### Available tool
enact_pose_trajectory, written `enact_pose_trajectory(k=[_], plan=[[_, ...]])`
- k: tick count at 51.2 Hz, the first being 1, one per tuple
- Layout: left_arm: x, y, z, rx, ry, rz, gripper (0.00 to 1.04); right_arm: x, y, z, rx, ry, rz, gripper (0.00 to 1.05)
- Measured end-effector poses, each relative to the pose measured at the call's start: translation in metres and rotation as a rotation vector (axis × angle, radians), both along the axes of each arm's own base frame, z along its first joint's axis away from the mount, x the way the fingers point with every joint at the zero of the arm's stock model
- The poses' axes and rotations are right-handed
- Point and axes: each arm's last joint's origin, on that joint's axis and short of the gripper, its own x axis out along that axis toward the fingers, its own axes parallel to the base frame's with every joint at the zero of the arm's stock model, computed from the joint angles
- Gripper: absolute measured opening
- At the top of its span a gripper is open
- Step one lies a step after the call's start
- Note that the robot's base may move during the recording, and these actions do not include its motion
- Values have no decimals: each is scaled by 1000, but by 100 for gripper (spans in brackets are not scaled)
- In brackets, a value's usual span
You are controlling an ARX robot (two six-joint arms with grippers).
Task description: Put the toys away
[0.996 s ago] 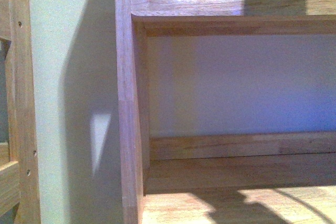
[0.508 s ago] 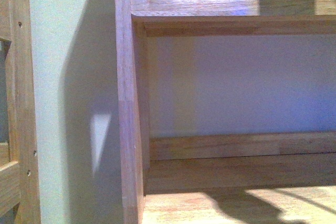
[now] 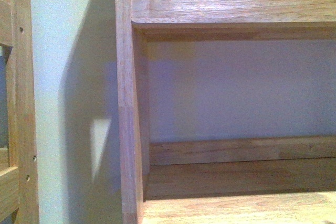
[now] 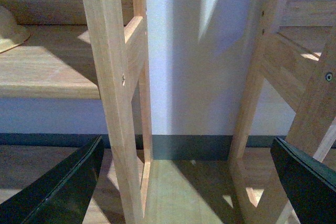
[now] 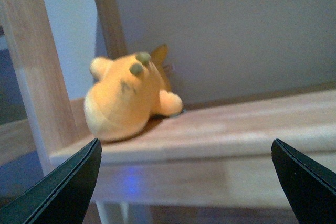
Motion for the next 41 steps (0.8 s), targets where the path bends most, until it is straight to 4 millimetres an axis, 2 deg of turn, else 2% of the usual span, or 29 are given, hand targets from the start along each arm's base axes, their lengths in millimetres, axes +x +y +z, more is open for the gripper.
enact_pose_trajectory(k=[9, 14, 19, 28, 31, 41], plan=[[0, 0, 0, 0, 0, 0, 98, -23, -2, -52, -36, 49, -11, 98], [0, 0, 0, 0, 0, 0, 98, -39, 4, -94, -66, 61, -31, 98], [0, 0, 0, 0, 0, 0, 98, -42, 11, -117, -94, 34, -60, 97], [0, 0, 0, 0, 0, 0, 98, -40, 21, -168, -189, 372, -235, 77], [0, 0, 0, 0, 0, 0, 98, -38, 19, -189, -234, 440, -270, 65], [0, 0, 0, 0, 0, 0, 98, -41, 12, -204, -247, 415, -280, 31]])
